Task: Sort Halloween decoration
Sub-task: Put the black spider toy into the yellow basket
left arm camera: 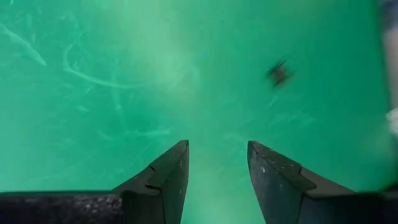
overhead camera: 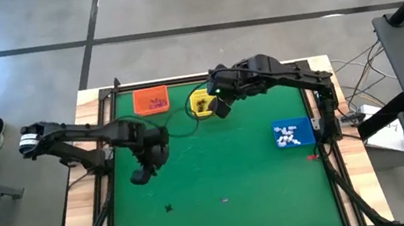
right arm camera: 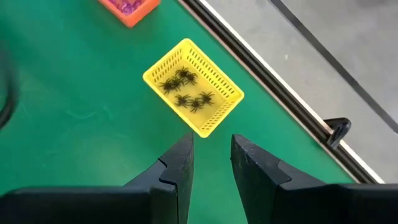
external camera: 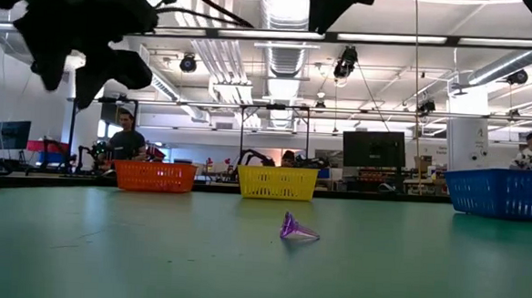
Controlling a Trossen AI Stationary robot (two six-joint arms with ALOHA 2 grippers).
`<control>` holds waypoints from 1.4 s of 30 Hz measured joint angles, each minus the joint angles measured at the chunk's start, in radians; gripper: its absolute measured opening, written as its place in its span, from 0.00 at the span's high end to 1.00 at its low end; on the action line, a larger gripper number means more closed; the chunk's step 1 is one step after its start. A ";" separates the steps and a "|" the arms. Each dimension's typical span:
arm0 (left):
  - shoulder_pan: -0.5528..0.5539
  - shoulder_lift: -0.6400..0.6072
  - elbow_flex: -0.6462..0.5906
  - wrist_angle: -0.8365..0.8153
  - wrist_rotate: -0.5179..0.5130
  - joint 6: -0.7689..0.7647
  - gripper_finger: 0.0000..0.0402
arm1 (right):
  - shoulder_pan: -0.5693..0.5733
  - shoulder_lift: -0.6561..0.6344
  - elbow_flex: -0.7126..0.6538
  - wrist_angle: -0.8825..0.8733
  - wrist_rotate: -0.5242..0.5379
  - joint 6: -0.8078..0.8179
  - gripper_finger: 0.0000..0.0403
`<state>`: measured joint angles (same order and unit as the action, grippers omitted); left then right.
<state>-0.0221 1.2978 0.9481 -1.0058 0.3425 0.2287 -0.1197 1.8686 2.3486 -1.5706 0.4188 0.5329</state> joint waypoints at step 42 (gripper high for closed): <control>-0.546 0.297 -0.027 0.354 -0.275 -0.098 0.64 | 0.068 -0.014 0.000 0.009 -0.008 0.307 0.75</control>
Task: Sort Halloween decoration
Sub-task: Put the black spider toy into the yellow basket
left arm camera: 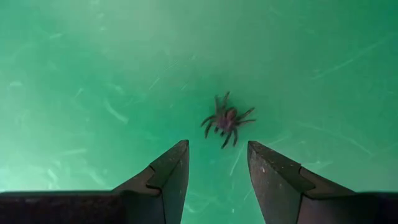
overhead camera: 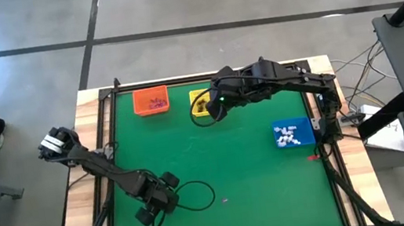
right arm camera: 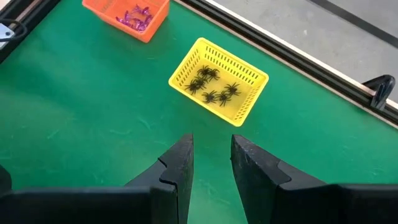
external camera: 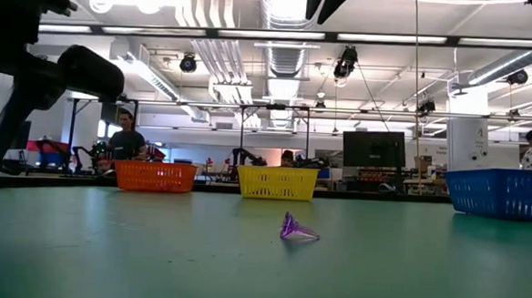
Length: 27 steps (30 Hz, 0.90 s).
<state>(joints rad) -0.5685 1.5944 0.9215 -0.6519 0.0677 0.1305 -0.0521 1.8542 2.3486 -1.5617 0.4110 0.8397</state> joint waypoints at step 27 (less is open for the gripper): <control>-0.020 0.150 0.004 0.094 -0.008 -0.044 0.78 | 0.000 0.001 0.000 0.007 0.000 -0.026 0.75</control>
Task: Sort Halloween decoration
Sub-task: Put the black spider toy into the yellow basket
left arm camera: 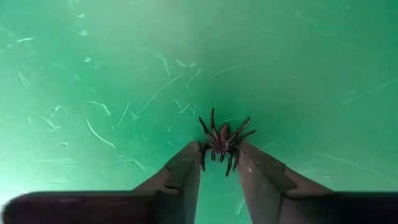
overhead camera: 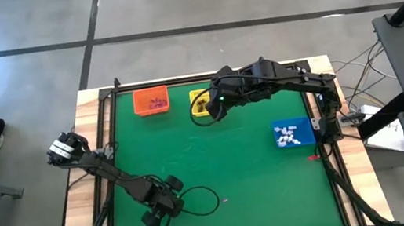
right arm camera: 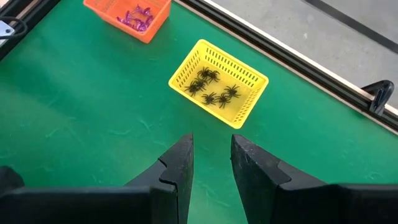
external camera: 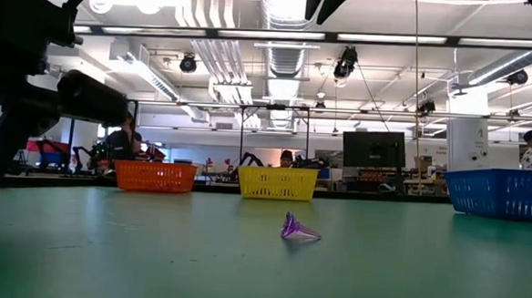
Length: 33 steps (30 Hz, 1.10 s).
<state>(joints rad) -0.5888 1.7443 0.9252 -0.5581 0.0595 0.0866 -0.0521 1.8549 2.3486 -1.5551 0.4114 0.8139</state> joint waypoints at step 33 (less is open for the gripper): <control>-0.002 -0.084 -0.008 -0.100 -0.016 -0.028 1.00 | 0.000 0.000 0.000 0.005 0.001 -0.002 0.75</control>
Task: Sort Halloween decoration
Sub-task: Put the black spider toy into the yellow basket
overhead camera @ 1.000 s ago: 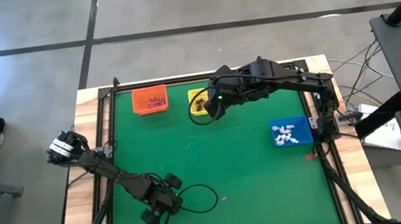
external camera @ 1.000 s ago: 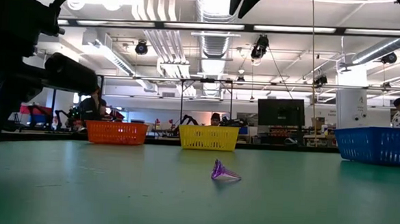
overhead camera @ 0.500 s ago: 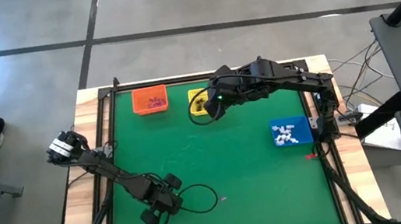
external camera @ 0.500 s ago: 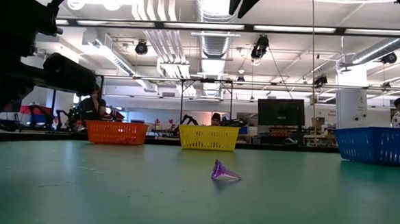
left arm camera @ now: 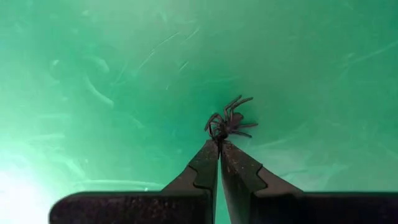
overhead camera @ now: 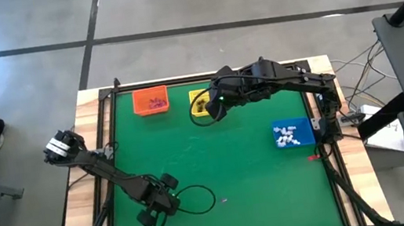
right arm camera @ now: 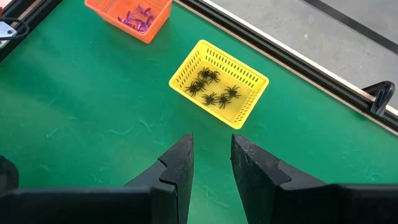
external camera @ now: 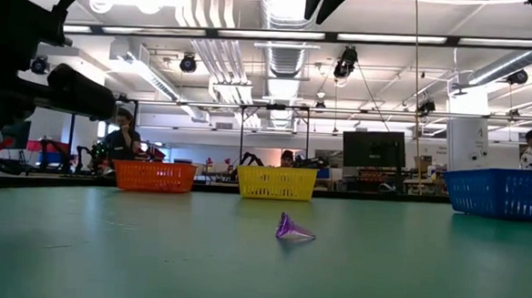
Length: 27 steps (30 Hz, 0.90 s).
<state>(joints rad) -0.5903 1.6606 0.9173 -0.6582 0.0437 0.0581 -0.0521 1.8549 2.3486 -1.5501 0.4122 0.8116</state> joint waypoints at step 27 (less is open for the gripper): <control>0.128 -0.180 0.004 -0.077 -0.008 -0.018 1.00 | 0.000 0.000 0.000 -0.009 0.000 0.015 0.75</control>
<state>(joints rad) -0.4619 1.4809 0.9211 -0.7349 0.0353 0.0405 -0.0521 1.8549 2.3486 -1.5591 0.4120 0.8265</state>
